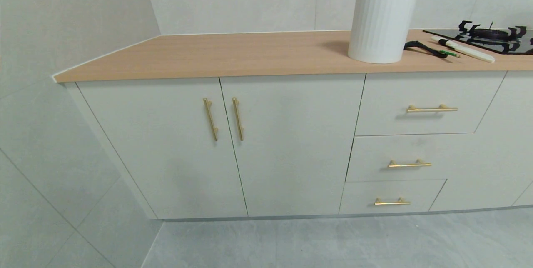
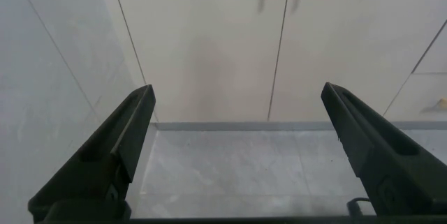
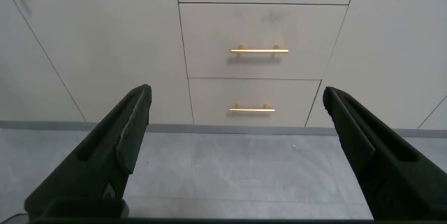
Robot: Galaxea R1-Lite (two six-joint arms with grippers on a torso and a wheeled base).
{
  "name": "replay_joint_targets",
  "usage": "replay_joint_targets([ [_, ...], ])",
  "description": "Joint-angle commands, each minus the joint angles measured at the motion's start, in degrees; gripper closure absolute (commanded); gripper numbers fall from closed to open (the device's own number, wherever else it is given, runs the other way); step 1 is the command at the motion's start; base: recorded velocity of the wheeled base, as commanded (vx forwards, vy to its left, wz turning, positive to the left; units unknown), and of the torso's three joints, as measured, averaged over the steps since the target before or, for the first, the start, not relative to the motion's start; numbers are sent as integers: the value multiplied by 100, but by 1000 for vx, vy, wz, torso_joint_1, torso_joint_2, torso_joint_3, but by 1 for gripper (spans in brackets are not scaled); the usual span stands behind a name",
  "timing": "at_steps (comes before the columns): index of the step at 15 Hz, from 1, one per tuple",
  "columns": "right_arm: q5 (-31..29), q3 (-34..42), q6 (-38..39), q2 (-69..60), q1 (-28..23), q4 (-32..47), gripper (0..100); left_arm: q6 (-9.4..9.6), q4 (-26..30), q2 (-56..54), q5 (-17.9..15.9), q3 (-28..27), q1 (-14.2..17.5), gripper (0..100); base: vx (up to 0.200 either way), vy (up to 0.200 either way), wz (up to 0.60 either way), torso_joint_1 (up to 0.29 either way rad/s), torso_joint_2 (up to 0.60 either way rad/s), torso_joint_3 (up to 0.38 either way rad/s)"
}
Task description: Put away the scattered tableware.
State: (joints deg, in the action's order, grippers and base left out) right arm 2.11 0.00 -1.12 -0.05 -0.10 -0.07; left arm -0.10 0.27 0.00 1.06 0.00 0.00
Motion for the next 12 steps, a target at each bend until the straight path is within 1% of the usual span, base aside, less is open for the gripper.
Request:
replay_joint_targets([
  [1,44,0,-2,14,1,-1,0,1,0,9,-9,0,0,0,0,0,0,0,0,0],
  [9,44,0,7,14,1,-1,0,1,0,9,-9,0,0,0,0,0,0,0,0,0],
  [12,44,0,7,14,1,-1,0,-8,0,9,-9,0,0,0,0,-200,0,2,6,6],
])
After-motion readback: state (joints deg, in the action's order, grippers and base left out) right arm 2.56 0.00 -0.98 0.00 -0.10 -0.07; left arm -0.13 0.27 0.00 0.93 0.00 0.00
